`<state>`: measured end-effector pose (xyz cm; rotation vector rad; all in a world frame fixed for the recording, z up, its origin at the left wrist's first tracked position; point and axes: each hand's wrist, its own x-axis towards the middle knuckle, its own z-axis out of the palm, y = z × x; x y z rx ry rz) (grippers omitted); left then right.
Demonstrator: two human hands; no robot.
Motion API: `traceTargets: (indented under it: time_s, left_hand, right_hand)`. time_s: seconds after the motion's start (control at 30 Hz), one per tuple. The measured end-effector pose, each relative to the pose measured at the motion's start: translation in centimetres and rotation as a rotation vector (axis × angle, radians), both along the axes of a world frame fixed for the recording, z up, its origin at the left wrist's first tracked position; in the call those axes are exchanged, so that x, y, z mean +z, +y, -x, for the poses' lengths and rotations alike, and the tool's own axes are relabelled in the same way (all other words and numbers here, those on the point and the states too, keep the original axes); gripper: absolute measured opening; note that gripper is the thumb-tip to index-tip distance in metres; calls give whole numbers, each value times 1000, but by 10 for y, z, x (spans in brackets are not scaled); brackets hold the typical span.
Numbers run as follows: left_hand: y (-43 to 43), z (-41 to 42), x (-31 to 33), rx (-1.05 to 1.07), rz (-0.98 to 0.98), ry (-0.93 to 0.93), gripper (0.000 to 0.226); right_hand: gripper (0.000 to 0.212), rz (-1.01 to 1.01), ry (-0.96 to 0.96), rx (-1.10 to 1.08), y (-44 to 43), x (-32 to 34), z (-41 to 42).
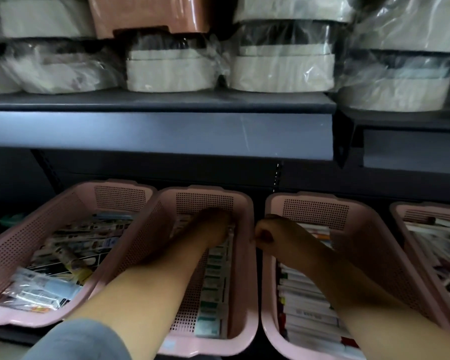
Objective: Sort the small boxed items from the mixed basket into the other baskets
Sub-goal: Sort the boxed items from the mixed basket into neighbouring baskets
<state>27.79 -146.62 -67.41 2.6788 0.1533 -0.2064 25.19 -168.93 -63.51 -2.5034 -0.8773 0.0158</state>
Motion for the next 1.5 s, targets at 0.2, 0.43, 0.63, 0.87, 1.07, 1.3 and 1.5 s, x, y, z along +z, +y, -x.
traceTargets:
  time_s: [0.2,0.43,0.63,0.87,1.07,1.3,1.5]
  left_hand:
    - [3,4,4,-5,34,3,24]
    - [2,3,4,61,138,27,27]
    - [-1,4,10,63,179,71,28]
    - [0,9,16,-56,37,91,29]
    - [-5,15,27,-133,-118,31,24]
    - [-37,29,64,-210,-237,-246,31]
    - [-117,41,88,-381,-149,-387,36]
  right_hand:
    - [17,-31,26,3,-1,-2,-1]
    - [17,-26,21,21,-2,-3,-2]
    - [14,-18,17,18,-2,-3,-3]
    - [18,-23,19,24,-3,-3,-3]
    - [15,-7,53,40,-4,0,-2]
    - [11,-85,43,-68,-41,24,-8]
    - [6,-43,-5,-254,-126,46,-1]
